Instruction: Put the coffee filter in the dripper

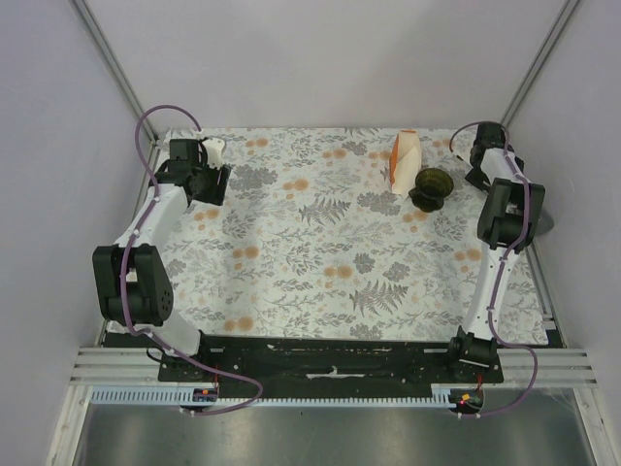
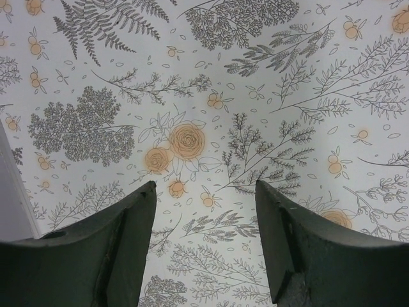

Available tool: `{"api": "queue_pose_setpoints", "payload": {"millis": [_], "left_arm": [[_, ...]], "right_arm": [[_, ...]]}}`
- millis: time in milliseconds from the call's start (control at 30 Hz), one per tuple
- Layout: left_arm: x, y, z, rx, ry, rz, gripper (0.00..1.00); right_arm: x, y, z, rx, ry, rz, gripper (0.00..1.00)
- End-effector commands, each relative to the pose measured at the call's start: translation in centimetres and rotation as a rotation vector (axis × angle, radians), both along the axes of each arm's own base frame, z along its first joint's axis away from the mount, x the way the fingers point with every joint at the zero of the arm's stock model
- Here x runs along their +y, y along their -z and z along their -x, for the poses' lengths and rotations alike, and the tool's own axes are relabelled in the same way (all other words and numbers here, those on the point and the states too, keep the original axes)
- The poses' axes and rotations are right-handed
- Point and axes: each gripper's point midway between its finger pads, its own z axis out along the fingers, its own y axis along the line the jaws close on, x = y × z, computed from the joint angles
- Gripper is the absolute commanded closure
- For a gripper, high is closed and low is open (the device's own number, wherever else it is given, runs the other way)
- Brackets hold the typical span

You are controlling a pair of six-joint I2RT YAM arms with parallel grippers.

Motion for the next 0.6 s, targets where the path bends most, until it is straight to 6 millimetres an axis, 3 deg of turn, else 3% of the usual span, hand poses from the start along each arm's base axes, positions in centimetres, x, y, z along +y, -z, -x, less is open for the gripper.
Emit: {"api": "queue_pose_setpoints", "payload": {"millis": [0, 100, 267, 467, 567], "left_arm": [[0.7, -1.2, -0.4, -0.031, 0.017, -0.045, 0.31], [0.6, -1.3, -0.5, -0.035, 0.02, -0.044, 0.31], [0.8, -1.6, -0.5, -0.035, 0.026, -0.06, 0.32], [1.1, -1.7, -0.9, -0.034, 0.009, -0.07, 0.33], [1.0, -2.1, -1.1, -0.045, 0.008, -0.062, 0.33]], "right_arm": [[1.9, -3.7, 1.3, 0.032, -0.063, -0.067, 0.14], [2.5, -3.2, 2.1, 0.062, -0.078, -0.095, 0.14], [1.6, -2.4, 4.3, 0.124, -0.066, -0.111, 0.14], [1.2, -2.0, 4.6, 0.127, -0.088, -0.165, 0.15], [0.9, -1.6, 4.7, 0.129, -0.083, -0.178, 0.24]]}}
